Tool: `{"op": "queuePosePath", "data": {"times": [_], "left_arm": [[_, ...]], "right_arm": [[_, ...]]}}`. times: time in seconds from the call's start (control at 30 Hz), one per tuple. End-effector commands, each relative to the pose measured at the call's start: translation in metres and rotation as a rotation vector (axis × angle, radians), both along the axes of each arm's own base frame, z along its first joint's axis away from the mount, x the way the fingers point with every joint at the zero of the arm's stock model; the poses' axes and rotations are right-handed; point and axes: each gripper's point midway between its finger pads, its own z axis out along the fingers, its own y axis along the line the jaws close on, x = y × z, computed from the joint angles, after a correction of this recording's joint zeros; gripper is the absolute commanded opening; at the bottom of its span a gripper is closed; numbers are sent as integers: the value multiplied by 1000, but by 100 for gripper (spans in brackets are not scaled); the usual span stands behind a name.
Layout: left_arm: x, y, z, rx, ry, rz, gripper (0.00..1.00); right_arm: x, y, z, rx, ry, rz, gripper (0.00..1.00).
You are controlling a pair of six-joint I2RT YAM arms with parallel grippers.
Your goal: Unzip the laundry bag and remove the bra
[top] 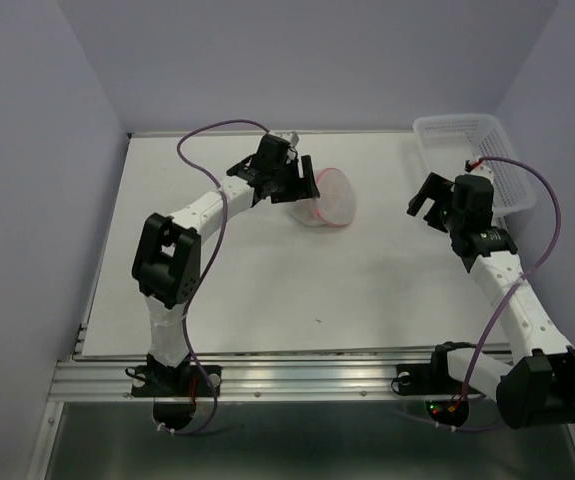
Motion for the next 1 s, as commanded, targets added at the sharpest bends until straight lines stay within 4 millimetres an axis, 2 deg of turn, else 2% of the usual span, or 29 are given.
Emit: {"op": "queuePosePath", "data": {"times": [0.0,0.17,0.23,0.27,0.33,0.37,0.4,0.47,0.57,0.6,0.67,0.7,0.8,0.83,0.9,0.97], "left_arm": [[17,-23,22,-73,-68,-66,80],[28,-37,21,-105,-94,-88,77],[34,-34,16,-84,-92,-67,77],[36,-34,5,-67,-71,-63,77],[42,-37,7,-66,-81,-63,71],[43,-38,1,-63,-73,-65,70],[45,-40,3,-67,-76,-66,64],[48,-43,2,-77,-77,-70,63],[49,-47,4,-90,-81,-78,47],[49,-47,3,-92,-79,-78,37],[49,-48,4,-96,-78,-79,26],[49,-48,6,-102,-79,-77,15],[44,-49,12,-127,-65,-69,4],[42,-47,9,-129,-55,-62,0],[40,-45,16,-145,-52,-37,0],[36,-42,15,-154,-30,-4,0]], "right_arm": [[11,4,6,13,-46,17,100],[14,11,-5,27,-21,51,100],[15,11,-5,26,-21,56,100],[16,11,-6,26,-21,55,100],[15,12,-4,24,-27,66,100],[15,13,-4,23,-28,69,100],[14,15,-4,24,-30,84,100],[13,18,-3,23,-34,107,100],[10,22,-6,21,-30,144,100],[9,22,-8,15,-27,147,100],[7,27,-10,24,-24,175,100],[6,28,-11,26,-21,181,100],[7,35,-11,47,-18,218,100],[6,43,-12,64,-11,251,100],[5,58,-15,69,6,308,100],[4,73,-22,48,20,352,100]]}}
